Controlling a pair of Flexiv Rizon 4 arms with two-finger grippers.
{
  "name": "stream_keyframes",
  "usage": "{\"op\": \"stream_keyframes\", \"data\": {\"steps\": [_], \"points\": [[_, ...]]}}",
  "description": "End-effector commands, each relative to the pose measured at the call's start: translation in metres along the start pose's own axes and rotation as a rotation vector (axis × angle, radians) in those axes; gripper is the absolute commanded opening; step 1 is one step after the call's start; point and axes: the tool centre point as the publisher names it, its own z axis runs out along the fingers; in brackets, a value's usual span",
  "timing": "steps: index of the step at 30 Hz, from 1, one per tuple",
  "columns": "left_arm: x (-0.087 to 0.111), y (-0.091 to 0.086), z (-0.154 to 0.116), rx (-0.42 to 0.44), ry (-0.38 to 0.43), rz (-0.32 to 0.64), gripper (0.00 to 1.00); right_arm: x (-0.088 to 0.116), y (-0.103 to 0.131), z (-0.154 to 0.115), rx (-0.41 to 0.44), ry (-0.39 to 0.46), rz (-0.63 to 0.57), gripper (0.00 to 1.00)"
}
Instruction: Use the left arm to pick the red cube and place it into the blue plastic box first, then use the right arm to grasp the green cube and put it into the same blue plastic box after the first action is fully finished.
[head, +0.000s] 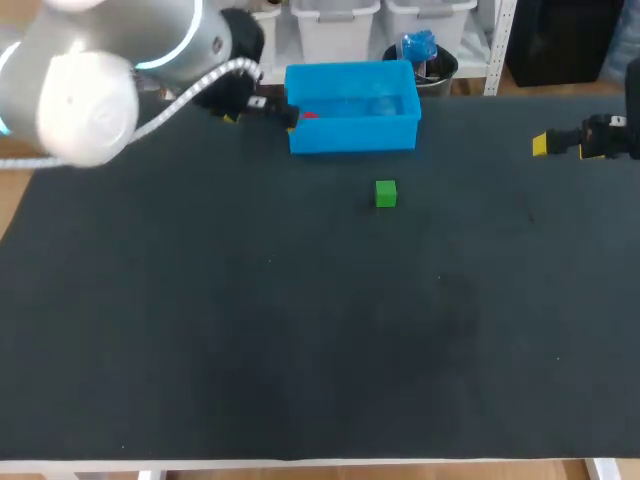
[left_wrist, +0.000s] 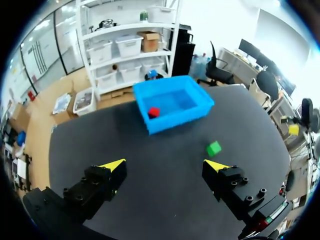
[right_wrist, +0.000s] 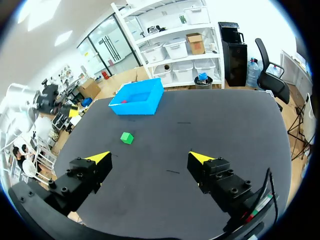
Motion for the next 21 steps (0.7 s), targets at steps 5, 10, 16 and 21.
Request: {"op": "stream_keyframes", "data": {"steps": [5,10,16,21], "points": [[0.096,0.014,-0.039,0.038,-0.245,0.008,1.0,0.0,0.0,0.0,0.0,0.0,0.0,1.0],[0.106,0.015,-0.044,0.049,-0.248,0.018,1.0,0.0,0.0,0.0,0.0,0.0,0.0,1.0],[0.112,0.015,-0.044,0.07,-0.233,0.004,1.0,0.0,0.0,0.0,0.0,0.0,0.0,1.0],[0.11,0.019,-0.046,0.093,-0.222,-0.008,1.0,0.0,0.0,0.0,0.0,0.0,0.0,1.0]]}}
